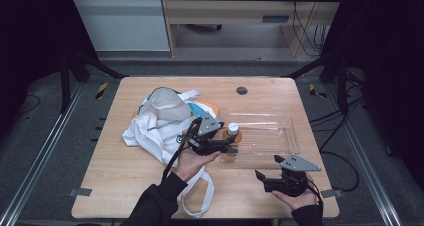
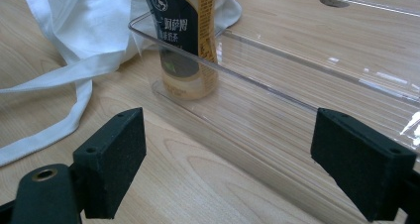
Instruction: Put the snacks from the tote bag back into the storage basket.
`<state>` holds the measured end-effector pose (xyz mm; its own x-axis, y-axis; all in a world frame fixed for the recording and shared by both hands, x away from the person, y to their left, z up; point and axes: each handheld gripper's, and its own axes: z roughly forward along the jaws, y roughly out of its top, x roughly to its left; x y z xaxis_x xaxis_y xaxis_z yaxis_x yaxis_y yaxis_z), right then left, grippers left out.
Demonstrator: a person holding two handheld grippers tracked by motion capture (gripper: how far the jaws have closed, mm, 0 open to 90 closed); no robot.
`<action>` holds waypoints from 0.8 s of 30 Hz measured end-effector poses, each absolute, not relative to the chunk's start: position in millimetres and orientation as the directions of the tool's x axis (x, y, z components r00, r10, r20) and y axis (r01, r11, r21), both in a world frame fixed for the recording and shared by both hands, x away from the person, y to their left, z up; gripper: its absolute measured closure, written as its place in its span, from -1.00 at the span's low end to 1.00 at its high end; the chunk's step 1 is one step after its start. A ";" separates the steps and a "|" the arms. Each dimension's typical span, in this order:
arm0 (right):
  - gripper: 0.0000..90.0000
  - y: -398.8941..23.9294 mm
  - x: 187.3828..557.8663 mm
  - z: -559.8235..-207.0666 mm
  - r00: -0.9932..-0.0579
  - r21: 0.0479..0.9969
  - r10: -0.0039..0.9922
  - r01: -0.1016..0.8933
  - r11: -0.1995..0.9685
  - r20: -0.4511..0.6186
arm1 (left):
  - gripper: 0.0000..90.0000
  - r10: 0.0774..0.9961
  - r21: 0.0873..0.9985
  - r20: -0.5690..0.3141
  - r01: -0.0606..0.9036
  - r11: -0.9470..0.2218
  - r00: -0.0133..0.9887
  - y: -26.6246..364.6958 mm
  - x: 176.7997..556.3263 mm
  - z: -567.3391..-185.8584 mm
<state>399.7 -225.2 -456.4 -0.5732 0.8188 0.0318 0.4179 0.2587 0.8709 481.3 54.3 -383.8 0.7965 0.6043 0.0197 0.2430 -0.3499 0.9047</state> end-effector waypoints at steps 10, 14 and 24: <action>-0.69 -227.3 399.6 -456.0 -0.561 0.875 0.827 0.415 0.249 0.031 | -0.21 0.583 0.892 0.049 0.227 -0.390 0.811 88.8 470.5 -387.3; -0.69 -227.2 399.7 -456.1 -0.561 0.875 0.827 0.414 0.250 0.029 | -0.22 0.594 0.890 0.052 0.233 -0.392 0.803 105.3 466.4 -392.8; -0.69 -228.2 399.8 -456.1 -0.556 0.875 0.831 0.415 0.249 0.027 | -0.26 0.643 0.879 0.068 0.259 -0.401 0.763 146.5 457.2 -406.2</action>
